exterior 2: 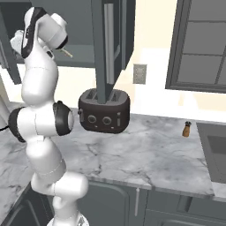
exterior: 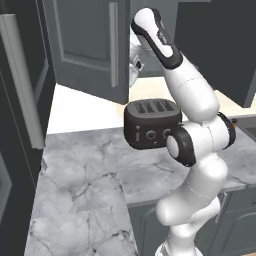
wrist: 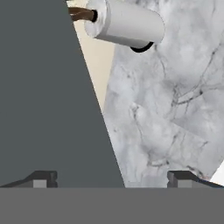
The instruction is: Pick the dish brush and dish brush from the cabinet and place them on the counter.
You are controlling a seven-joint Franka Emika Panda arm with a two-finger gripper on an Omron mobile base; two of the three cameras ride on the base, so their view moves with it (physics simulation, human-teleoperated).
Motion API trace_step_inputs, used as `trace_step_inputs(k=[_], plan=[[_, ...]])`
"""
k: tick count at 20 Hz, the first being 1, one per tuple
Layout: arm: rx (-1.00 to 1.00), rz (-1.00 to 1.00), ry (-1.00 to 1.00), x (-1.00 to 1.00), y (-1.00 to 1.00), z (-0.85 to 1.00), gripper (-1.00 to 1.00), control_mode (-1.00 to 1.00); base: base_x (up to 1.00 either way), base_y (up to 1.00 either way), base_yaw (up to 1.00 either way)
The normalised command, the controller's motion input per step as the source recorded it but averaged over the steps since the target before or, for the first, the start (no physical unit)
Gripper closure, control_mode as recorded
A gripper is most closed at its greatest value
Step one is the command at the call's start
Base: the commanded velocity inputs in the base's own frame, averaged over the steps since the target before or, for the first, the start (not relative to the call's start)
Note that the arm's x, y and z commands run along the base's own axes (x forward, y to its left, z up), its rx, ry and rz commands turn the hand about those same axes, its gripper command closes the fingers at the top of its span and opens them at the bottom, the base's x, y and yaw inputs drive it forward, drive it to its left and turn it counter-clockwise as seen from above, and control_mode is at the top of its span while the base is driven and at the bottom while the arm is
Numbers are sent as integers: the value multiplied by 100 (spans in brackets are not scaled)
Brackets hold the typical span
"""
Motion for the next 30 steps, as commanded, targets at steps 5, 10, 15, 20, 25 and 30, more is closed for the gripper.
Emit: trace_step_inputs(k=[5,10,15,20,25,30], plan=[[6,-3,-41,-79,58,-6,-100,-100,0,0,0],[0,-7,-39,-55,64,-13,-100,-100,0,0,0],[0,-11,-33,-27,66,-12,-100,-100,0,0,0],[3,-10,-30,-26,53,-11,-100,-100,0,0,0],[19,0,-17,-27,6,-16,-100,-100,0,0,0],[9,1,-6,-13,1,-14,-100,-100,0,0,0]])
